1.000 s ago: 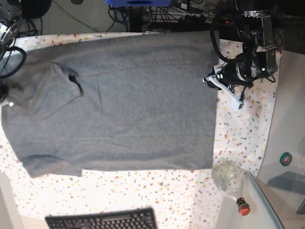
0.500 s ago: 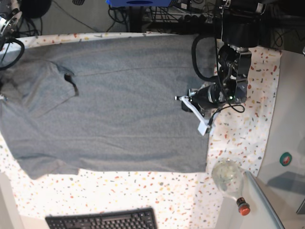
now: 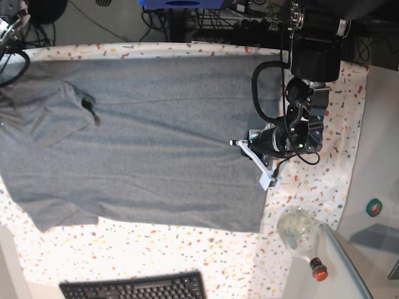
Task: Layout the t-shirt on the table in an organized manner, then fold the t-shirt properly
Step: 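Grasp the shirt corner with the left gripper and pull it taut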
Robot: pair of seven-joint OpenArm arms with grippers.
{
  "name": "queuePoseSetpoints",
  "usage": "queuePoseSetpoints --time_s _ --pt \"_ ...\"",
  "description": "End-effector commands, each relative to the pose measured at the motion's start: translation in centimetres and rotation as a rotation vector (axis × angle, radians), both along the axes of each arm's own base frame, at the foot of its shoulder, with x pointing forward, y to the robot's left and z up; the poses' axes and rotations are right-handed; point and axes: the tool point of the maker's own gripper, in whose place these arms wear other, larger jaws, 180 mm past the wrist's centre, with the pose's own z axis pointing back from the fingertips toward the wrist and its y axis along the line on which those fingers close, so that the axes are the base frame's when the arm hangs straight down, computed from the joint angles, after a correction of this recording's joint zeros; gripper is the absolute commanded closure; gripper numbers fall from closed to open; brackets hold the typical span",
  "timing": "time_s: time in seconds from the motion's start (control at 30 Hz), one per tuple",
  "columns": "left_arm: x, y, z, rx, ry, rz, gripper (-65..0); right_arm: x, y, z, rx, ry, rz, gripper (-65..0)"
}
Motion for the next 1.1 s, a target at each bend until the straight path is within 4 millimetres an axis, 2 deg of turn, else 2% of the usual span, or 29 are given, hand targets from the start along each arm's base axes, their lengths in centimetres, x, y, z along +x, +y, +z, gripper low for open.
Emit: queuePoseSetpoints --time_s 0.0,0.07,0.13,0.2,0.3,0.4,0.47,0.53,0.6,0.73,0.87,0.97,1.07 --pt "0.0 1.1 0.6 0.037 -0.008 0.005 0.0 1.6 -2.0 2.7 -0.073 -0.062 0.000 0.0" --pt "-0.2 1.2 1.7 0.043 -0.048 -0.004 0.0 2.2 -1.9 3.7 -0.099 -0.089 0.013 0.0" --pt "-1.3 2.0 2.5 0.049 -0.048 0.007 0.0 3.3 -2.1 5.4 -0.140 -0.130 0.029 0.0" --pt "-2.5 1.7 3.9 0.043 -0.040 0.005 0.0 4.9 -1.0 6.3 -0.169 -0.141 0.098 0.0" --pt "-5.2 -0.7 6.1 0.001 -0.047 -0.044 0.0 6.7 0.8 6.5 -0.211 -0.112 0.230 0.0" --pt "-8.6 -5.5 7.5 -0.088 -0.035 -0.145 0.0 9.1 2.0 6.8 -0.211 -0.118 0.283 0.0" --pt "-11.2 -8.2 7.1 -0.132 0.006 -0.211 0.0 10.9 2.2 6.7 -0.179 -0.145 0.258 0.0" --pt "-13.5 -9.3 5.8 -0.143 0.064 -0.244 0.0 12.0 1.8 6.4 -0.160 -0.157 0.240 0.0" --pt "-14.9 -8.6 4.3 -0.117 0.115 -0.240 0.0 12.7 1.5 6.4 -0.144 -0.160 0.224 0.0" --pt "-15.8 -5.7 3.0 -0.046 0.153 -0.188 0.0 13.2 1.7 6.7 -0.137 -0.169 0.222 0.0" --pt "-16.5 -4.3 2.1 -0.005 0.184 -0.177 0.0 13.1 1.8 6.4 -0.133 -0.165 0.223 0.0" --pt "-18.2 -3.1 0.1 0.030 0.258 -0.171 0.0 12.5 1.8 5.9 -0.131 -0.150 0.224 0.0" --pt "-19.6 -1.1 -1.8 0.069 0.287 -0.155 0.0 12.1 1.7 5.6 -0.132 -0.142 0.224 0.0"
